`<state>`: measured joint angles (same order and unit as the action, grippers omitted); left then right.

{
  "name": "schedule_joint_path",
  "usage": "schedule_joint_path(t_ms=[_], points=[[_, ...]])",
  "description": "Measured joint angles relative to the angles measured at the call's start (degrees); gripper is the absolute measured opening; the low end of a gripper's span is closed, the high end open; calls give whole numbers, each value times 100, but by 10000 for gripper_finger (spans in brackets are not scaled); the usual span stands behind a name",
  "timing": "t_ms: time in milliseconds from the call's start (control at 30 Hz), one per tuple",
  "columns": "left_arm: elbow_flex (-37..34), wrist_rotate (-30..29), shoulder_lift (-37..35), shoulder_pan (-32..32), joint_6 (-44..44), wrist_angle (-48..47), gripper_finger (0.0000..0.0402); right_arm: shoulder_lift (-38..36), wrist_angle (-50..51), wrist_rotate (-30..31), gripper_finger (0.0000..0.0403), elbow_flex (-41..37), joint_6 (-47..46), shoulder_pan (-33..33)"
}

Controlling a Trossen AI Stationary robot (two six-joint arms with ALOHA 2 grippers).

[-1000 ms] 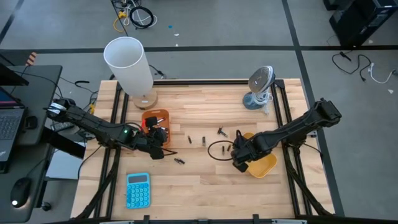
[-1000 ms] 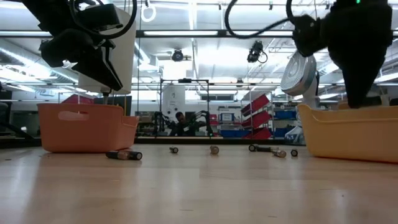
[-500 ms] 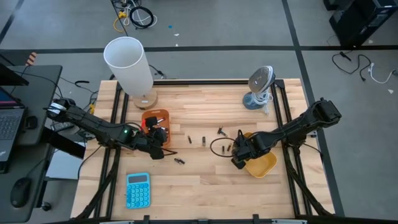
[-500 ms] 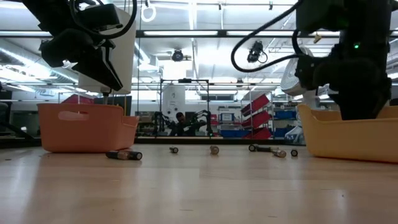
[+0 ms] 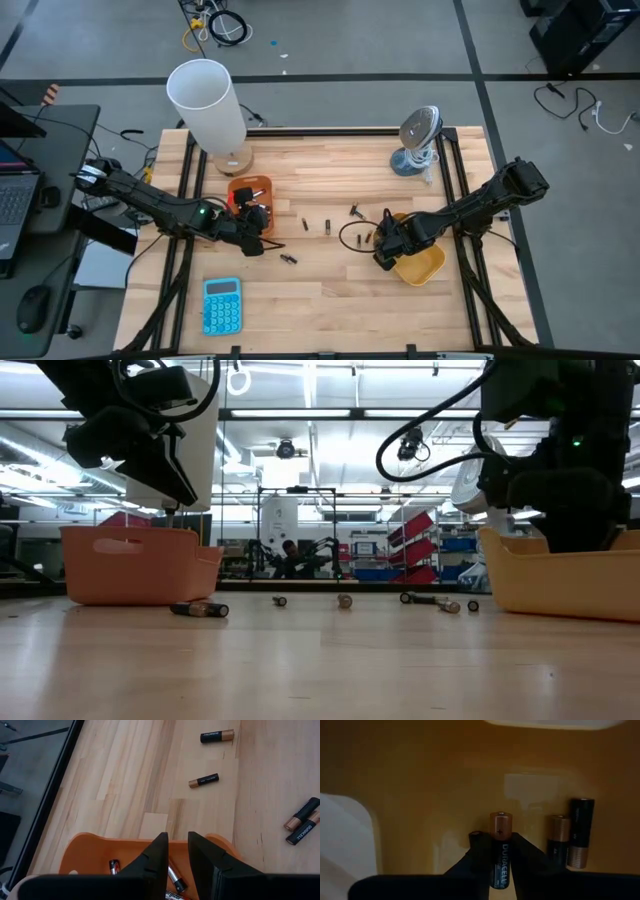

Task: Sort batteries
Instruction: Put the gold battery into the yellow bin

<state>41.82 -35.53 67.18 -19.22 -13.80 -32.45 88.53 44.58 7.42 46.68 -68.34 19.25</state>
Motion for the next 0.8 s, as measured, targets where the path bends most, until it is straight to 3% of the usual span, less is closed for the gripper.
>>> schedule_joint_path(t_ms=[800], points=[[0,0,0,-2,-2,-2,76,-3,23,-3,95,8,-114,0]])
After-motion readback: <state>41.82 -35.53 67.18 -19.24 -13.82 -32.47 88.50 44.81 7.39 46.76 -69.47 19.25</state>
